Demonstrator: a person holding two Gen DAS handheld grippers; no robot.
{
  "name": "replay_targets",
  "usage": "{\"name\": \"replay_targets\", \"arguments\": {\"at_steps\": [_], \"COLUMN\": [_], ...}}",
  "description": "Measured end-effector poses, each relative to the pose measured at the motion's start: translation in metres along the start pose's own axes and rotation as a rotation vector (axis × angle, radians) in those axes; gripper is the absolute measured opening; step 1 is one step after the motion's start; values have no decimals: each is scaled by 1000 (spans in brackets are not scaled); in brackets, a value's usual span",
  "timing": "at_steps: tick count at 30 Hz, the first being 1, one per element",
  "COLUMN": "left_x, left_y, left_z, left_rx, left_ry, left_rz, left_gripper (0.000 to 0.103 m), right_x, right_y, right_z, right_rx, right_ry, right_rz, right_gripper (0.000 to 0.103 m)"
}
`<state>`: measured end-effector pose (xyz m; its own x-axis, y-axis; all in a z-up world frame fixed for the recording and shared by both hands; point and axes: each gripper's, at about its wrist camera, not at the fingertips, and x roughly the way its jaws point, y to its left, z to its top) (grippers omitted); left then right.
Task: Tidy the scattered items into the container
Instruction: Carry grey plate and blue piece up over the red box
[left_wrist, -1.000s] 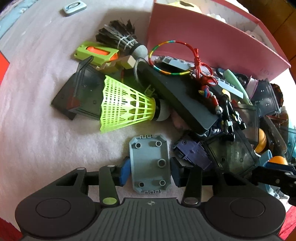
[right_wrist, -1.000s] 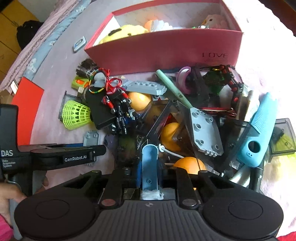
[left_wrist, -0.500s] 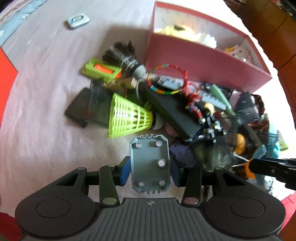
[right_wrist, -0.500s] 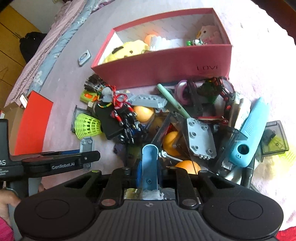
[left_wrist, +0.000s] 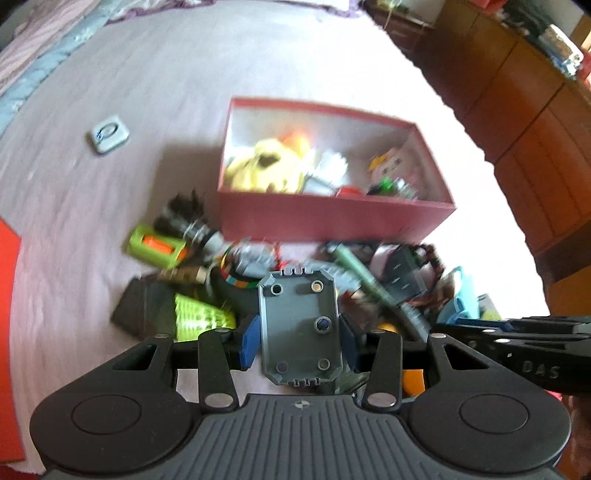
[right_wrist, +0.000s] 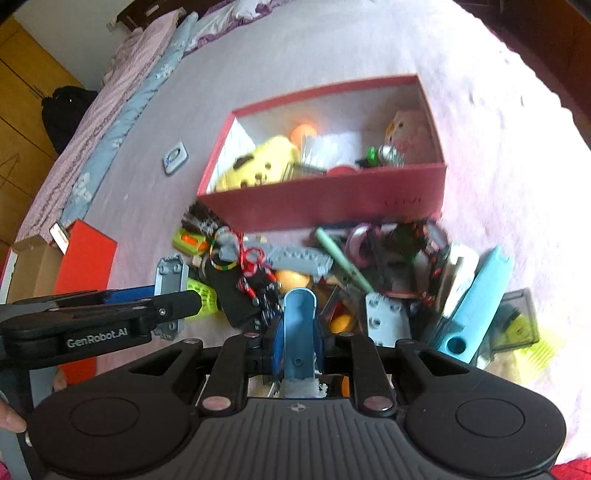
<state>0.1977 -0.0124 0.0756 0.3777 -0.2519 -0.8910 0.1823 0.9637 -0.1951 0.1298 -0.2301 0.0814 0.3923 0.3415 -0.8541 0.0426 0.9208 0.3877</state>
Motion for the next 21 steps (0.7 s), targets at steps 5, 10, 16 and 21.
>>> {"name": "replay_targets", "arguments": {"at_steps": [5, 10, 16, 21], "left_x": [-15, -20, -18, -14], "left_y": [-12, -23, -36, -43], "left_z": [21, 39, 58, 73], "left_rx": [17, 33, 55, 66], "left_ry": [-50, -73, -83, -84], "left_rz": [-15, -22, -28, -32], "left_gripper": [45, 45, 45, 45], "right_x": [-16, -26, -32, -33], "right_y": [1, 2, 2, -2], "right_z": [14, 29, 45, 61], "right_rx": [-8, -12, -13, -5], "right_ry": [-30, -57, -84, -99], "right_rz": [0, 5, 10, 7], "right_gripper": [19, 19, 19, 19]}}
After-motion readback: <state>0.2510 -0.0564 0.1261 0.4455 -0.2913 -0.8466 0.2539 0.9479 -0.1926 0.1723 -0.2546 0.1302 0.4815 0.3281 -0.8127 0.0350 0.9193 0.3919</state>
